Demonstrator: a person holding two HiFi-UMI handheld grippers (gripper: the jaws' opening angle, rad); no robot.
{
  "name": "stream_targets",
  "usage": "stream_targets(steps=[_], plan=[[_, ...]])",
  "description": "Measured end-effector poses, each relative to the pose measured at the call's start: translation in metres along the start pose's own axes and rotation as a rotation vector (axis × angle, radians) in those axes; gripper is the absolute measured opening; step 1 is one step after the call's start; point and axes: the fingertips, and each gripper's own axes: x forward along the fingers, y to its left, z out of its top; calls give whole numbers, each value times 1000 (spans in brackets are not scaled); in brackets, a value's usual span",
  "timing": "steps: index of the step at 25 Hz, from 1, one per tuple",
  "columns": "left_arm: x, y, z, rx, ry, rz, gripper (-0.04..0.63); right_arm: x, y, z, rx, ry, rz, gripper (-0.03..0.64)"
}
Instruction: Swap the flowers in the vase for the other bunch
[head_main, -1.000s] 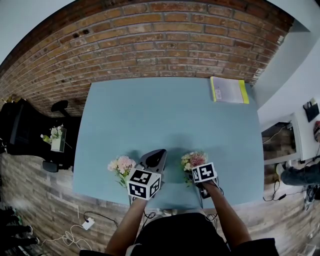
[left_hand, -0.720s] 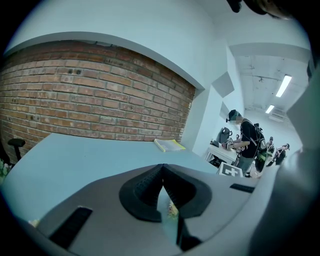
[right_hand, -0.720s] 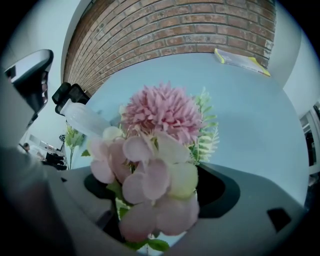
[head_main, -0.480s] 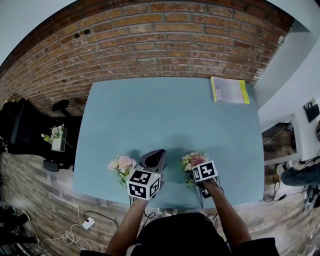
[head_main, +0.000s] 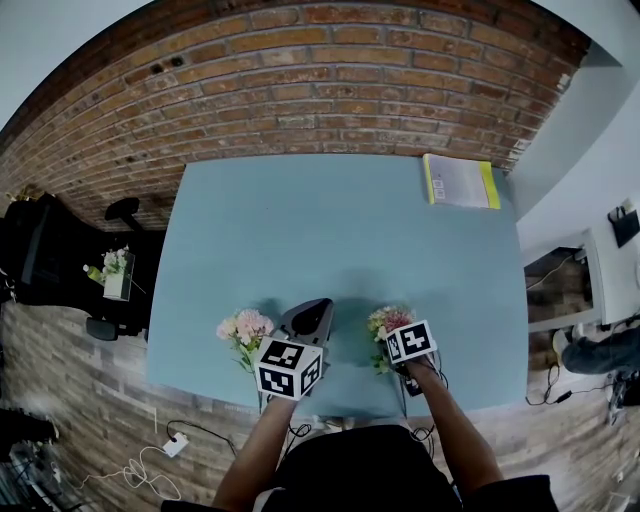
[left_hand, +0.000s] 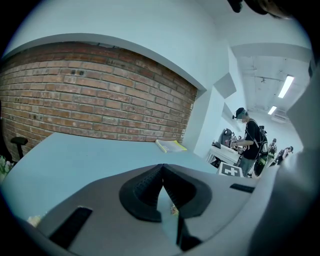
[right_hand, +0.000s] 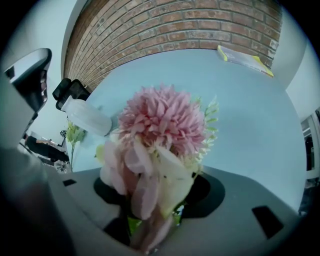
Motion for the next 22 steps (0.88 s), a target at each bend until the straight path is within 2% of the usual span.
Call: stream_targets(steps=[12, 22], plan=[[0, 3, -1, -10, -2, 4, 9, -2, 3, 2, -19, -18, 21, 178], [-2, 3, 2, -7, -9, 2, 9, -3, 4, 3, -25, -21, 20, 164]])
